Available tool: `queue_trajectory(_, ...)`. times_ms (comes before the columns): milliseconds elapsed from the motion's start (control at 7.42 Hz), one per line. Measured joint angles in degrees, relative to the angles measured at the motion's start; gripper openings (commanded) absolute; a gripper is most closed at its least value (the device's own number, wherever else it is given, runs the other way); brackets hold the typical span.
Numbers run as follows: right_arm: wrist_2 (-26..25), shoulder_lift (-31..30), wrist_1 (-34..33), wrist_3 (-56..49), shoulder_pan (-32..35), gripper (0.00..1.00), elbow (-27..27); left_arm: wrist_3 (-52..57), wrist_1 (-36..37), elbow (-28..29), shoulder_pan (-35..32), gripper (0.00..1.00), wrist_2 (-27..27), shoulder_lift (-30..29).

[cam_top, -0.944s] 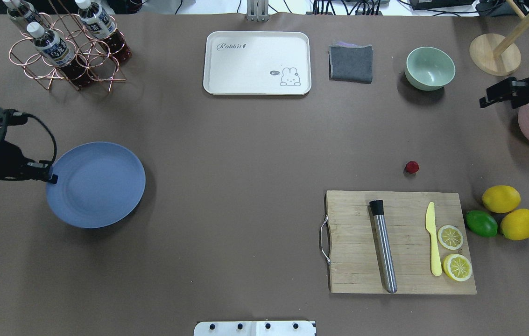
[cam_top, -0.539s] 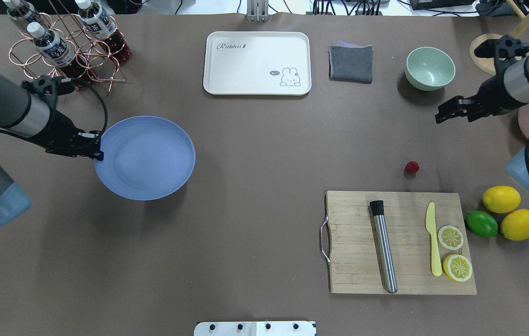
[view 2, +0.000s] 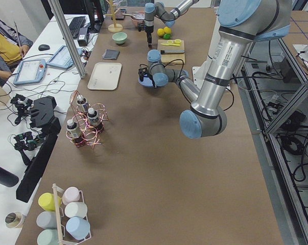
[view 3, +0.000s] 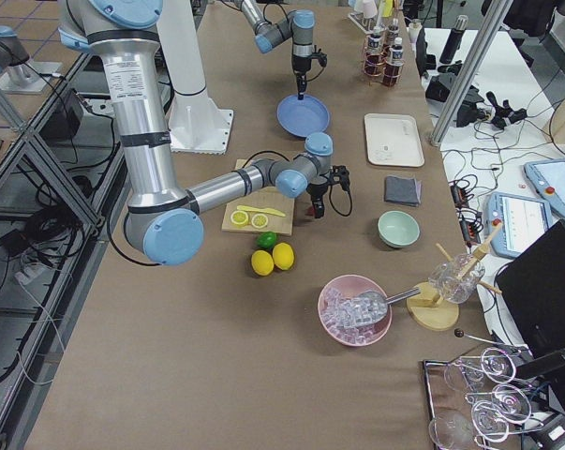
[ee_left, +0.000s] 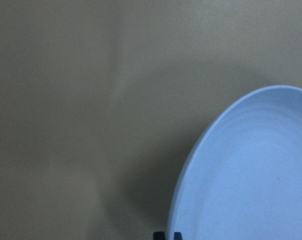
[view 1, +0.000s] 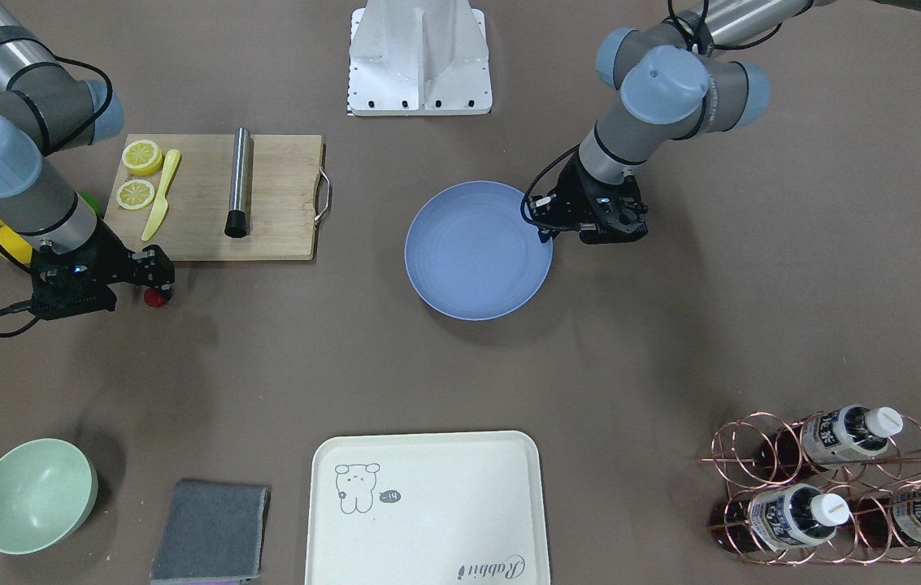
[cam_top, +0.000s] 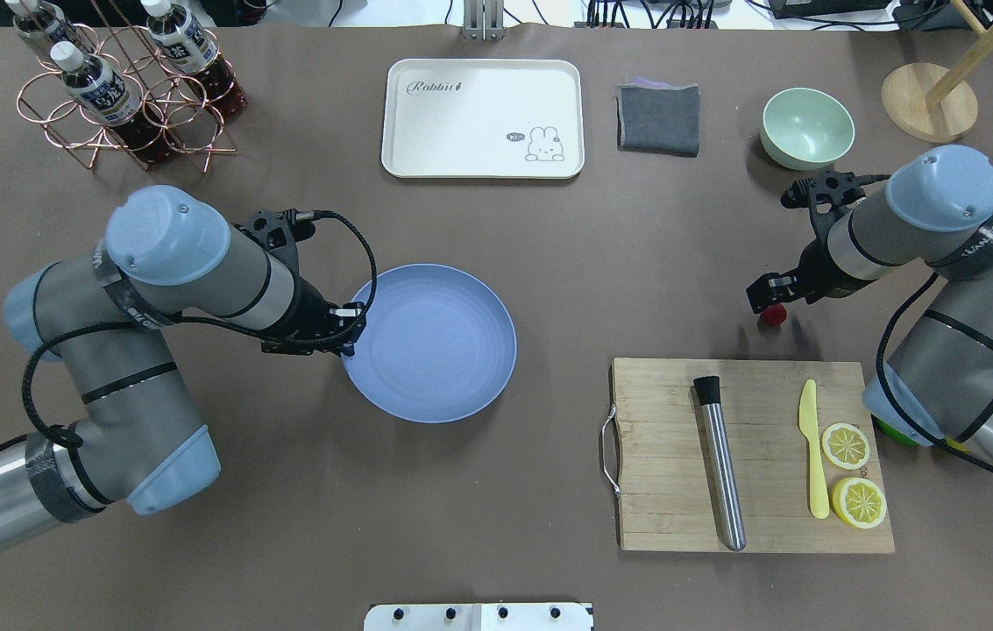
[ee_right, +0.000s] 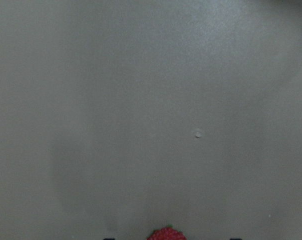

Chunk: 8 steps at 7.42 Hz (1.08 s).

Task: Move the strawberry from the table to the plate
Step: 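Grasp the red strawberry with the right gripper while the left holds the plate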

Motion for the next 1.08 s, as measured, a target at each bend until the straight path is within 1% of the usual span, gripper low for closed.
queue_trajectory(135, 0.0, 0.0, 0.0, -0.2, -0.5, 0.20, -0.2, -1.1, 0.0, 0.9, 0.7, 0.00, 0.6, -1.1)
queue_trajectory(270, 0.1, 0.1, 0.0, -0.4, -0.8, 0.00, -0.2, -1.7, -0.1, 1.4, 1.2, 0.67, 1.1, -1.6)
queue_trajectory(404, 0.3, 0.1, 0.0, -0.5, -0.7, 0.00, -0.2, -2.0, -0.3, 1.6, 1.6, 0.85, 1.8, -1.8)
queue_trajectory(539, 0.6, 0.1, -0.3, -0.9, -0.2, 0.00, -0.2, -2.1, -0.5, 1.8, 2.2, 0.92, 3.1, -1.7)
queue_trajectory(674, 1.0, 0.4, -0.6, -1.2, 0.6, 0.00, -0.2, -2.1, -0.6, 1.9, 2.6, 0.93, 4.2, -1.7)
queue_trajectory(809, 2.5, 2.1, -2.0, -1.2, 1.6, 0.00, -0.1, -2.2, -0.7, 1.8, 3.0, 0.96, 4.8, -1.8)
queue_trajectory(1079, 4.8, 8.4, -7.0, -0.1, 2.4, 0.00, 0.2, -1.9, -0.7, 1.4, 1.8, 0.97, 4.8, -1.7)
